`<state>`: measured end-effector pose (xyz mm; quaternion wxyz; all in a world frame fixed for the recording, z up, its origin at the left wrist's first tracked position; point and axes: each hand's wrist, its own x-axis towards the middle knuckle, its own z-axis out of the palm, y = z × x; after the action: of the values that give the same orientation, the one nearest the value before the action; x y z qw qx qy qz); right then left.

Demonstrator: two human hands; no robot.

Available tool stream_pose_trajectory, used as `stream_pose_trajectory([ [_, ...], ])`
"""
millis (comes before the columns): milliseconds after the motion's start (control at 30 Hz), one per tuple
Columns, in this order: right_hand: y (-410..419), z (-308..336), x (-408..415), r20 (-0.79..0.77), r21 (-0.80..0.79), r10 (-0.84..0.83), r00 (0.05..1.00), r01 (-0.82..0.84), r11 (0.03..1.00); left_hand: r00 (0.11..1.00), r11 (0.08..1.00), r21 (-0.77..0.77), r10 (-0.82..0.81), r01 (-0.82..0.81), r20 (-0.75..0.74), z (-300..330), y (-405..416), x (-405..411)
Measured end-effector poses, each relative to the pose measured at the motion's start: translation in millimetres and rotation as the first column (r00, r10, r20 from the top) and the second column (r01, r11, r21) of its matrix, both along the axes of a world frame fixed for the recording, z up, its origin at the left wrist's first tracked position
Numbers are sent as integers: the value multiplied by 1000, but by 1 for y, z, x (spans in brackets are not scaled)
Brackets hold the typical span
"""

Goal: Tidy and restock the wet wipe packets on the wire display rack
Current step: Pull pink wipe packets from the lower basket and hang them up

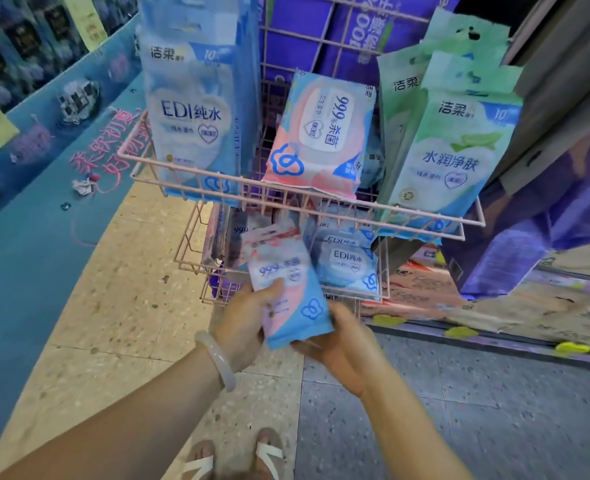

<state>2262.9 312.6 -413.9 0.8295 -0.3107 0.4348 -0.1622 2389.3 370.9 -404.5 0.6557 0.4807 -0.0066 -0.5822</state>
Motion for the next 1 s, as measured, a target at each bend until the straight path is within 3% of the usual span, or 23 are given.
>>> stream_pose_trajectory([
  [67,-12,0,9,-268,-296,-102,958,18,955,989,989,19,144,-144,26,-5,13,14],
  [200,-36,5,37,-416,-631,-184,891,-137,763,966,969,76,226,-237,126,-12,41,33],
  [267,-42,4,57,-548,-669,-142,824,-330,666,959,960,100,249,-263,137,-15,49,36],
  [367,-46,-5,83,-824,-524,-114,555,-671,524,955,954,119,257,-275,145,-20,56,39],
  [433,-52,-11,90,-875,-468,-138,463,-740,484,958,955,144,236,-259,161,-22,59,40],
  [500,-57,-13,88,-843,-510,-137,521,-690,514,960,954,171,218,-248,177,-23,63,42],
  [567,-55,-16,77,-695,-650,-167,699,-513,561,958,951,190,205,-243,198,-23,67,47],
  [633,-46,-15,62,-473,-697,-168,865,-251,671,955,950,194,201,-244,217,-21,69,51],
  [700,-36,-9,46,-280,-577,-162,946,-31,816,955,952,191,197,-240,220,-18,69,54],
  [767,-29,1,36,-149,-431,-142,979,65,900,960,958,184,178,-219,216,-15,67,55],
  [900,-10,14,29,45,-188,16,999,-7,982,975,972,147,160,-183,156,-12,60,56],
  [1000,12,12,33,-93,-260,258,962,-274,926,997,996,65,62,-65,53,-10,55,57],
])
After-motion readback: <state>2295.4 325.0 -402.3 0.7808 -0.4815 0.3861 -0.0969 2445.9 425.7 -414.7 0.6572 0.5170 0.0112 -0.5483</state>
